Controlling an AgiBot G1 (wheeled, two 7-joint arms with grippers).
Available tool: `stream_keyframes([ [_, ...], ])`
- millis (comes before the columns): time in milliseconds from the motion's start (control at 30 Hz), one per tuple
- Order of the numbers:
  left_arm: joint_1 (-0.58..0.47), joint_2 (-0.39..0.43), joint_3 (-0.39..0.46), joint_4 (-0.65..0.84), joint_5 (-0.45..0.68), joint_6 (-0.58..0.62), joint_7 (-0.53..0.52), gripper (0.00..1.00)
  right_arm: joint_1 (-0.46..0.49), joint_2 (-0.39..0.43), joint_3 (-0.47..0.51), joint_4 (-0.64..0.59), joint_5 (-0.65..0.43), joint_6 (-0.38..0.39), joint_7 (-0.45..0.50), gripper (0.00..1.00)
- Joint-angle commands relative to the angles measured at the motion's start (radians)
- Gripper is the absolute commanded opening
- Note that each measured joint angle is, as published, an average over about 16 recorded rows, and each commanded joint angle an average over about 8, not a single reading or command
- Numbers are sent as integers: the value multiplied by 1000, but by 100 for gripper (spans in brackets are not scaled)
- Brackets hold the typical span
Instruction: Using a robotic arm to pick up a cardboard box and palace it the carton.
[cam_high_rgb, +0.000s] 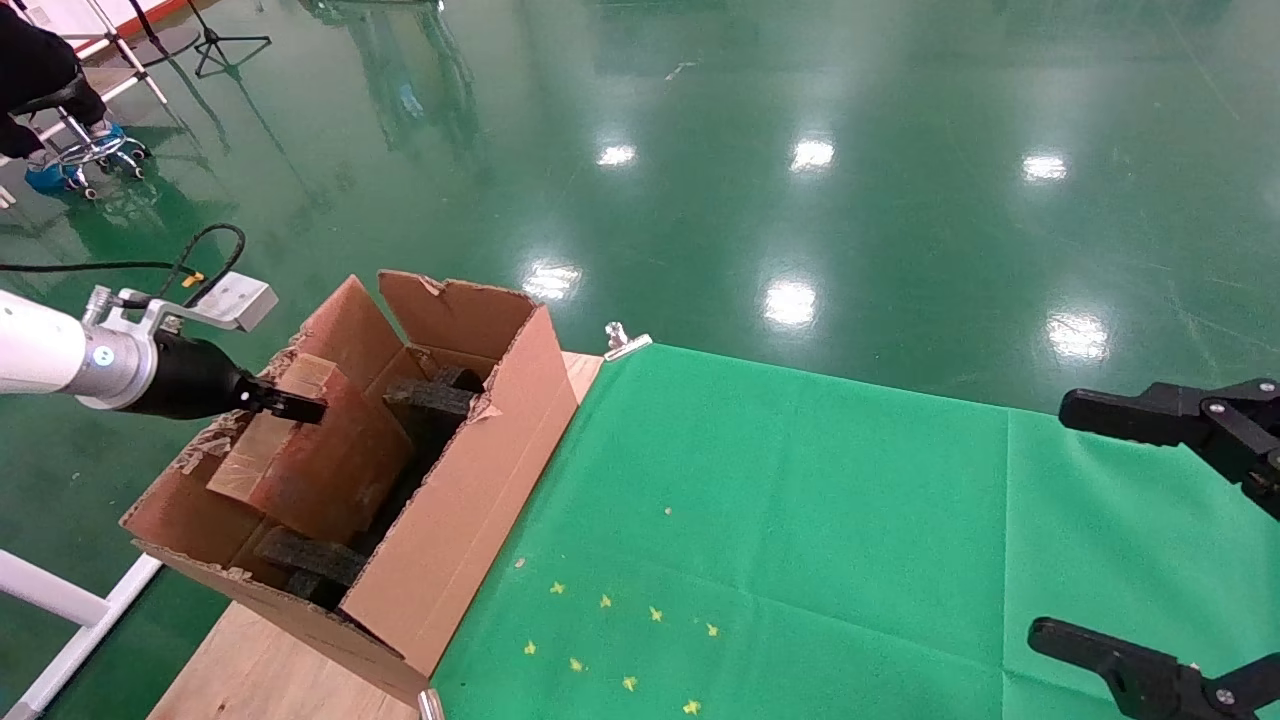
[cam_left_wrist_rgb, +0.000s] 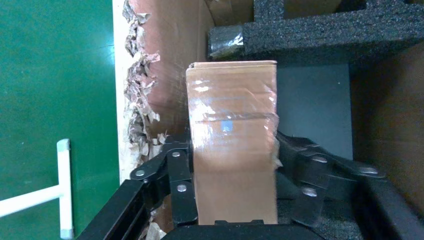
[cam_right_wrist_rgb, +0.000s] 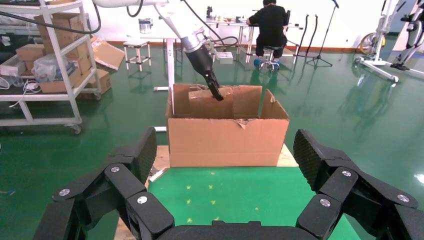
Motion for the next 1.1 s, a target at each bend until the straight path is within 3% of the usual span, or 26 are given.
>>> stream_keyframes([
  [33,0,-1,0,-2,0,2,-1,100,0,0,0,0,0,0,0,100],
  [500,-8,0,-4,-21,-9,16,6,100,0,0,0,0,0,0,0,100],
  [833,-41,-10,-79,-122,-131,149,63,100,0,0,0,0,0,0,0,100],
  [1100,-51,-13,-93,-175,-157,199,66,100,0,0,0,0,0,0,0,100],
])
